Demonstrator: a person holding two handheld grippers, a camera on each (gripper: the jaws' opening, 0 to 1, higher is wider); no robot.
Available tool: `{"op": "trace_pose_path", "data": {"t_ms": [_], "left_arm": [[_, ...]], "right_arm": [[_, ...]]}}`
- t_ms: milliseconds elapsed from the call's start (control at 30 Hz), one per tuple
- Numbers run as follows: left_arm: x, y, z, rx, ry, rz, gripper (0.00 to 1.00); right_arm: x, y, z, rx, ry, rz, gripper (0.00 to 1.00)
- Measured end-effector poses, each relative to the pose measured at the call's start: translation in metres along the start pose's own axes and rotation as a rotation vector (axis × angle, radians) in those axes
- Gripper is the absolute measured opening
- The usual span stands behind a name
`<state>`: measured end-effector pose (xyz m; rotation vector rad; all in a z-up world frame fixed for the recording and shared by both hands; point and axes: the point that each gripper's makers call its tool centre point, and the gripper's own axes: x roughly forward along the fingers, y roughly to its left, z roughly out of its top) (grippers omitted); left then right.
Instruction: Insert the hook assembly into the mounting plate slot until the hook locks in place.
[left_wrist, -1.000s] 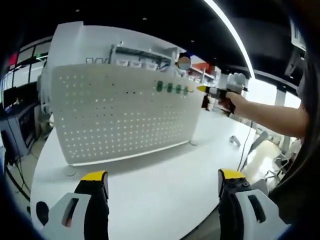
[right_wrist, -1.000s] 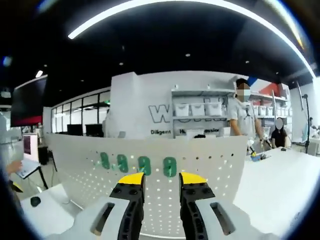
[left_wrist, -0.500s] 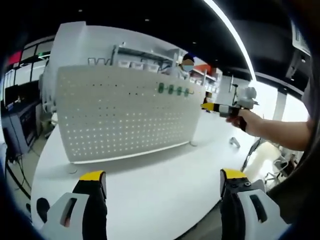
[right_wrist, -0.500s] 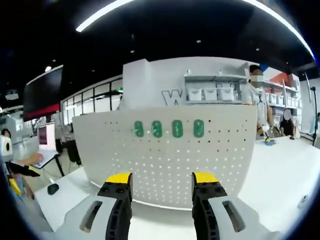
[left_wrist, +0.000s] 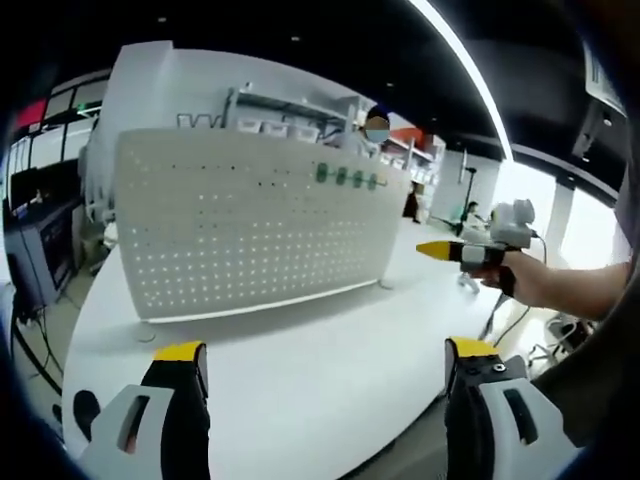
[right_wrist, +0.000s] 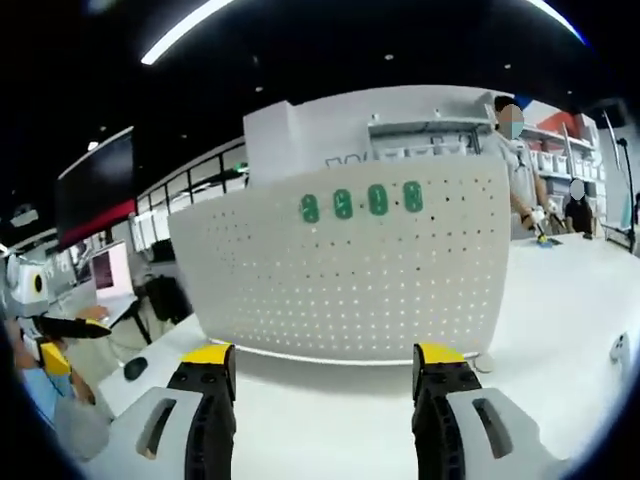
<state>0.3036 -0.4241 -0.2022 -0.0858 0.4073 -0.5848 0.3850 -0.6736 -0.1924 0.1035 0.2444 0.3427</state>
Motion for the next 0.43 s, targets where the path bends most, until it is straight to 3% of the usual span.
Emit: {"op": "trace_pose_path", "data": {"t_ms": [433], "left_arm": [[-0.001, -0.007, -0.002, 0.014, 0.009, -0.009, 1.00]], "right_arm": [[-0.027, 0.008, -0.032, 0.018, 0.069, -0.002, 0.88]]}}
